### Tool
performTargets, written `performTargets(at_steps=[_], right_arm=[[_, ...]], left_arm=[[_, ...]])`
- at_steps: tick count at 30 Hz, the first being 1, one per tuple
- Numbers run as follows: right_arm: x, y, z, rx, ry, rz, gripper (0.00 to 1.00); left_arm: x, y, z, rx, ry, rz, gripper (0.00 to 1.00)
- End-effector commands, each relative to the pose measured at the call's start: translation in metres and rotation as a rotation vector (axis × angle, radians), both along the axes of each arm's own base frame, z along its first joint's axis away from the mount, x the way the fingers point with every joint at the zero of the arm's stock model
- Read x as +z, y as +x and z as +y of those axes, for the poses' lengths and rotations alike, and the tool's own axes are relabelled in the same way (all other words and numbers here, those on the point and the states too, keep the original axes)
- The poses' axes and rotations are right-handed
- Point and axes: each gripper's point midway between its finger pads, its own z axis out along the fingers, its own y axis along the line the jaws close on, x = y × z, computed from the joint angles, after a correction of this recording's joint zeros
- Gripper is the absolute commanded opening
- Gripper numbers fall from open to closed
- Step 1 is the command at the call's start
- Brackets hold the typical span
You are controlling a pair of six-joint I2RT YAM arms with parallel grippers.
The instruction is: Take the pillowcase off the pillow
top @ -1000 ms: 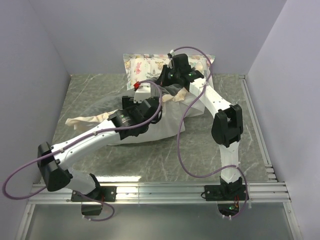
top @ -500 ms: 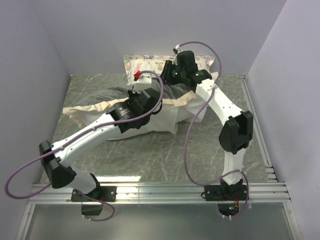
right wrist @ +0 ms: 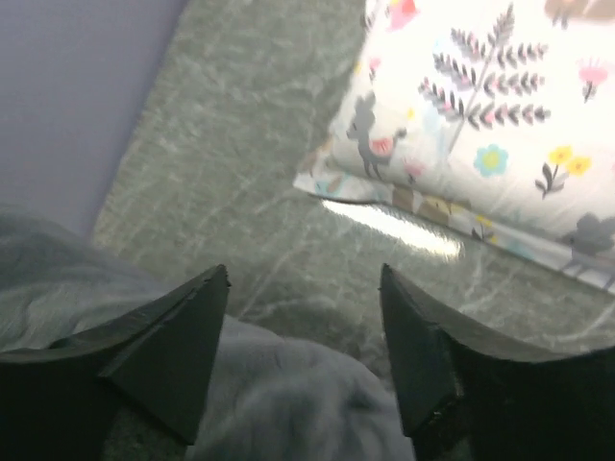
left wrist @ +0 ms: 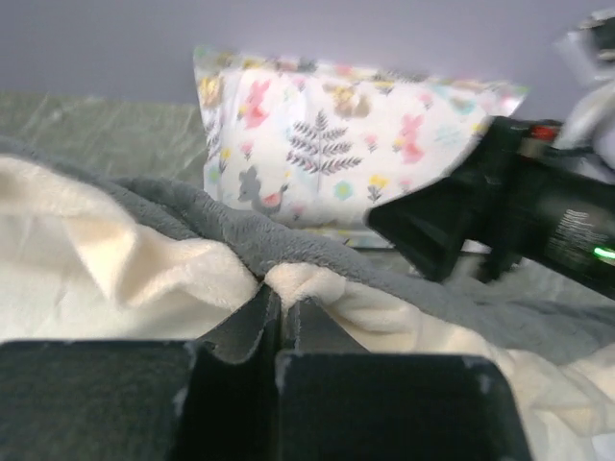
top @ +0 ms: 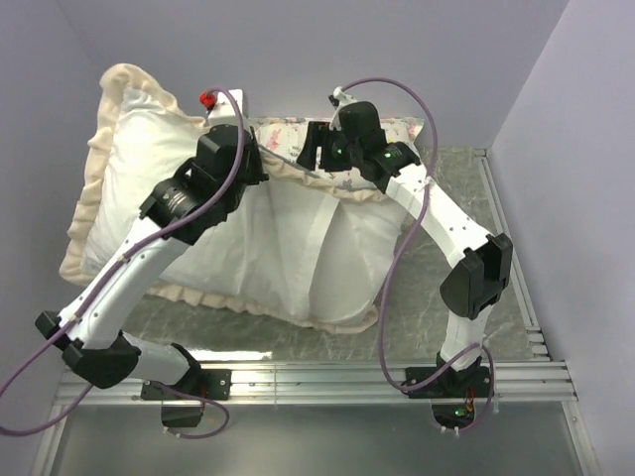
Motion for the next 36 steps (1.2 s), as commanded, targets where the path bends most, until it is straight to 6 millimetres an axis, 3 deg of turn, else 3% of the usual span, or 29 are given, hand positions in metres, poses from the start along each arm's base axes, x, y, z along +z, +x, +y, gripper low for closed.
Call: performTargets(at_steps=[1, 2, 4, 5, 7, 8, 10, 11, 13, 15, 16, 17, 18, 19, 20, 21, 22, 23, 25, 28, 31, 32, 36], right_arm=[[0.005, 0.008, -0.007, -0.039, -0.030, -0.056, 0.75], [0.012, 0.013, -0.013, -0.074, -0.043, -0.078, 0.76], [0.022, 0.018, -0.020, -0.103, -0.058, -0.113, 0.79], [0.035, 0.022, -0.026, -0.139, -0.060, -0.145, 0.80], [0.051, 0.026, -0.034, -0.173, -0.056, -0.175, 0.82], [0.068, 0.024, -0.038, -0.188, -0.044, -0.198, 0.82], [0.080, 0.022, -0.045, -0.219, -0.040, -0.217, 0.83], [0.090, 0.015, -0.051, -0.223, -0.027, -0.229, 0.83], [0.090, 0.004, -0.056, -0.231, -0.015, -0.216, 0.83], [0.073, -0.017, -0.065, -0.230, -0.015, -0.184, 0.83], [0.086, -0.036, -0.076, -0.242, 0.024, -0.208, 0.83], [0.050, -0.043, -0.080, -0.249, 0.000, -0.165, 0.83], [0.041, -0.054, -0.082, -0.245, 0.012, -0.157, 0.83], [0.052, -0.072, -0.089, -0.242, 0.053, -0.183, 0.83], [0.023, -0.079, -0.095, -0.252, 0.025, -0.152, 0.84], [0.018, -0.089, -0.096, -0.248, 0.026, -0.148, 0.84], [0.026, -0.103, -0.104, -0.247, 0.049, -0.176, 0.84], [0.010, -0.110, -0.107, -0.245, 0.036, -0.160, 0.84], [0.007, -0.127, -0.107, -0.217, 0.051, -0.169, 0.85], [-0.003, -0.142, -0.092, -0.163, 0.038, -0.160, 0.87], [-0.027, -0.140, -0.076, -0.152, -0.020, -0.115, 0.87], [-0.030, -0.138, -0.073, -0.155, -0.032, -0.108, 0.87], [-0.065, -0.128, -0.070, -0.176, -0.090, -0.054, 0.86]], left_arm=[[-0.024, 0.034, -0.001, -0.028, -0.168, 0.032, 0.01], [-0.059, 0.047, 0.011, 0.004, -0.175, 0.071, 0.01], [-0.091, 0.057, 0.018, 0.001, -0.219, 0.116, 0.00], [-0.127, 0.067, 0.035, 0.059, -0.243, 0.185, 0.00], [-0.146, 0.077, 0.039, 0.055, -0.291, 0.210, 0.00], [-0.164, 0.083, 0.045, 0.078, -0.300, 0.238, 0.01], [-0.169, 0.089, 0.045, 0.082, -0.310, 0.237, 0.00], [-0.170, 0.094, 0.044, 0.081, -0.304, 0.239, 0.01], [-0.168, 0.097, 0.043, 0.077, -0.293, 0.240, 0.07], [-0.156, 0.101, 0.043, 0.073, -0.284, 0.213, 0.19], [-0.146, 0.102, 0.044, 0.069, -0.280, 0.192, 0.23], [-0.140, 0.102, 0.043, 0.058, -0.279, 0.179, 0.32], [-0.133, 0.102, 0.044, 0.053, -0.277, 0.166, 0.37], [-0.123, 0.102, 0.043, 0.046, -0.275, 0.148, 0.43], [-0.117, 0.101, 0.042, 0.034, -0.277, 0.136, 0.51], [-0.112, 0.101, 0.040, 0.019, -0.277, 0.128, 0.56], [-0.104, 0.100, 0.039, 0.007, -0.271, 0.113, 0.60], [-0.100, 0.097, 0.036, -0.008, -0.266, 0.110, 0.65], [-0.092, 0.091, 0.031, -0.036, -0.258, 0.096, 0.73], [-0.083, 0.075, 0.014, -0.089, -0.240, 0.084, 0.79], [-0.085, 0.053, -0.016, -0.164, -0.220, 0.095, 0.84], [-0.085, 0.041, -0.036, -0.213, -0.215, 0.099, 0.85], [-0.101, 0.017, -0.083, -0.301, -0.198, 0.141, 0.86]])
